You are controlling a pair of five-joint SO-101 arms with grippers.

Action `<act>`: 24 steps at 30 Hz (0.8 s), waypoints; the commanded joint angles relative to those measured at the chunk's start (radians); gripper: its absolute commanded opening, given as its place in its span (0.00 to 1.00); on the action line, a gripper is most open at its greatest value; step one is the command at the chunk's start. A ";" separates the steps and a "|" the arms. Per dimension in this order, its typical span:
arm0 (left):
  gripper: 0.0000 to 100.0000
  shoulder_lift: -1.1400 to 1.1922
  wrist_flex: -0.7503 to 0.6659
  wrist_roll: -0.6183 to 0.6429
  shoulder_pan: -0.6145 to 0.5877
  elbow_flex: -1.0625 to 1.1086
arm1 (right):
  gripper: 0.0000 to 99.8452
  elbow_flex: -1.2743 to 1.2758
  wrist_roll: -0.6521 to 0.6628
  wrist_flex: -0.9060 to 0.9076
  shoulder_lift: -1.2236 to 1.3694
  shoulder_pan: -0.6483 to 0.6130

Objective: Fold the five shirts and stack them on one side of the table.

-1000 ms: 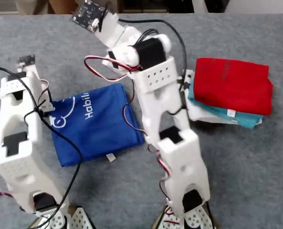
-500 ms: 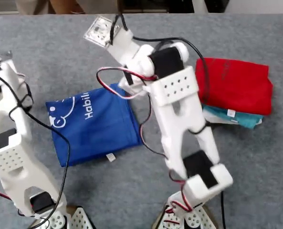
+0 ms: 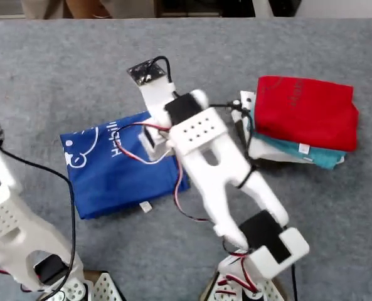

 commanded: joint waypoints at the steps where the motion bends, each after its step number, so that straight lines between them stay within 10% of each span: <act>1: 0.02 -0.124 0.005 -0.026 -0.052 0.037 | 0.30 0.005 -0.155 -0.115 0.033 -0.038; 11: 0.02 -0.292 -0.097 -0.110 -0.112 0.241 | 0.39 0.001 -0.446 -0.215 0.278 -0.093; 24: 0.02 -0.406 -0.178 -0.130 -0.109 0.427 | 0.39 -0.001 -0.466 -0.264 0.430 -0.090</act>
